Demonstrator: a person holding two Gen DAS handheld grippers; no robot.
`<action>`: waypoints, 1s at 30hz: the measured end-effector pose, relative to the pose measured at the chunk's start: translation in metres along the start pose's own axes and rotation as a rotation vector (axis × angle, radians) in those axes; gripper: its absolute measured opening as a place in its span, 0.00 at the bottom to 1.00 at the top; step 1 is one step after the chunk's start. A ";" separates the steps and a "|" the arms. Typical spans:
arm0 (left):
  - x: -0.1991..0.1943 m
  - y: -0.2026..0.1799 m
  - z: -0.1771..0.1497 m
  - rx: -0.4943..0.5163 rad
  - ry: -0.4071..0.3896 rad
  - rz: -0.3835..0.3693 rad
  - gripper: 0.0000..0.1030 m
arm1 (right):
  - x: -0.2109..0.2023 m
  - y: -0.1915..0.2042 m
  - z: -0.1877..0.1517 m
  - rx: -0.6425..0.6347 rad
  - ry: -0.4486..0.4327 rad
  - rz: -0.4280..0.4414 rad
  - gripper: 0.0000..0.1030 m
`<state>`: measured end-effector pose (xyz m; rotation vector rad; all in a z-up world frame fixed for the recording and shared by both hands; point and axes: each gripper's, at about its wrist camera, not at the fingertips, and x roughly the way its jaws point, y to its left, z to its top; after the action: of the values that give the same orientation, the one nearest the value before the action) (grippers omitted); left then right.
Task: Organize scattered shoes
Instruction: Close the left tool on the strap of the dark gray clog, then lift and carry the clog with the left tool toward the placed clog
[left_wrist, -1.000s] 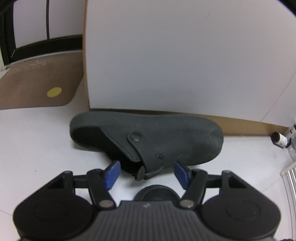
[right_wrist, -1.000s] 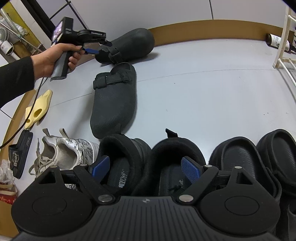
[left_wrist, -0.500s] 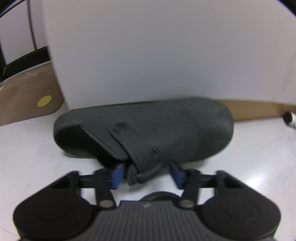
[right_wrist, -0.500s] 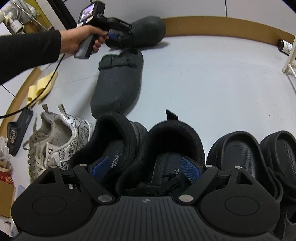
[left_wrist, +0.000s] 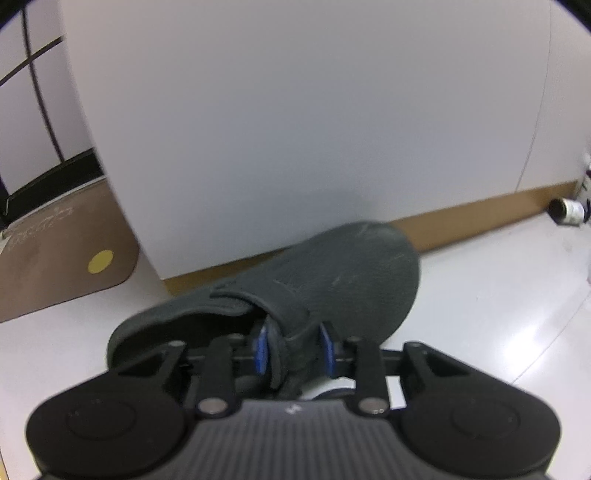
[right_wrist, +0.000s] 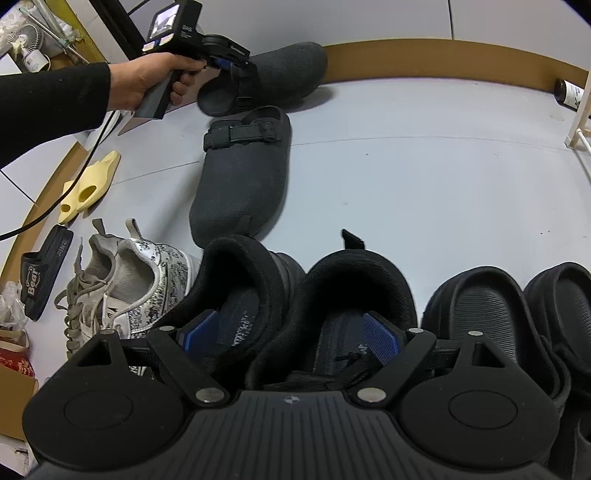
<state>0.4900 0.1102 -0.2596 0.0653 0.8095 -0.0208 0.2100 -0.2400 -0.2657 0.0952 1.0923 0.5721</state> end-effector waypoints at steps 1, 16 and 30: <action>-0.003 0.003 0.001 -0.006 -0.004 0.001 0.21 | 0.000 0.003 0.001 -0.005 -0.001 0.004 0.85; -0.071 0.073 -0.013 -0.045 0.010 -0.007 0.12 | 0.001 0.028 0.006 -0.012 -0.012 0.032 0.85; -0.116 0.113 -0.076 -0.070 0.062 -0.094 0.12 | 0.003 0.039 0.008 -0.022 -0.005 0.037 0.85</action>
<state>0.3598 0.2273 -0.2222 -0.0380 0.8741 -0.0797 0.2027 -0.2040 -0.2511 0.0981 1.0806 0.6168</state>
